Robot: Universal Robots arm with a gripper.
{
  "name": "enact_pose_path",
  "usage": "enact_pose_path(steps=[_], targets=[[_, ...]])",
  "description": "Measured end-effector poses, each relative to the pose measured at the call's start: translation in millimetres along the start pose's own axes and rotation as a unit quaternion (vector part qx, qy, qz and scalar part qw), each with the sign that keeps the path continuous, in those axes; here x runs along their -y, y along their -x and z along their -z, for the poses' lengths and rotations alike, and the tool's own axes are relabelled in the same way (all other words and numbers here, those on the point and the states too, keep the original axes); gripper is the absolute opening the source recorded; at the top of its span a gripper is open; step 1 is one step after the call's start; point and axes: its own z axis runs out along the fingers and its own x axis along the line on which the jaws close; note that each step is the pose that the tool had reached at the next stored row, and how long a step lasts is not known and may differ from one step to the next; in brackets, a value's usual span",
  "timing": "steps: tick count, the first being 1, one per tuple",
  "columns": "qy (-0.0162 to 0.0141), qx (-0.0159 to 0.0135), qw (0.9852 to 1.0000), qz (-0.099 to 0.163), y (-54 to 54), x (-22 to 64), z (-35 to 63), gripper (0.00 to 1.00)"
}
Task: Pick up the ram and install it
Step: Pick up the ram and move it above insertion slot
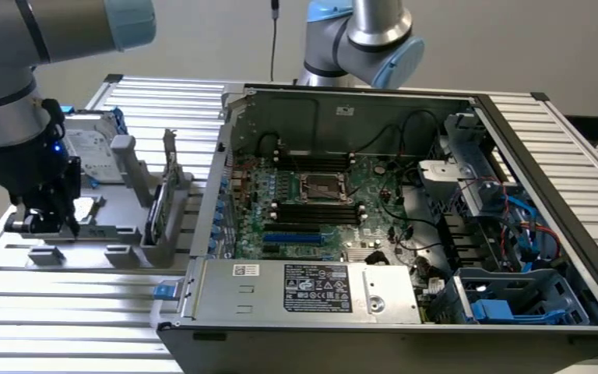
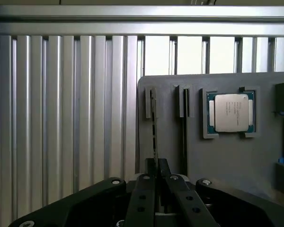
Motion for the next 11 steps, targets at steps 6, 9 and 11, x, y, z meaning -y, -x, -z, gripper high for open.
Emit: enact_pose_path(steps=[6, 9, 11], targets=[[0.0014, 0.0000, 1.0000, 0.000, -1.0, 8.5, 28.2, 0.15], [0.0018, 0.0000, 1.0000, 0.000, -1.5, 17.0, 42.8, 0.15], [0.0019, 0.0000, 1.0000, 0.000, -1.8, 23.3, 52.3, 0.15]])
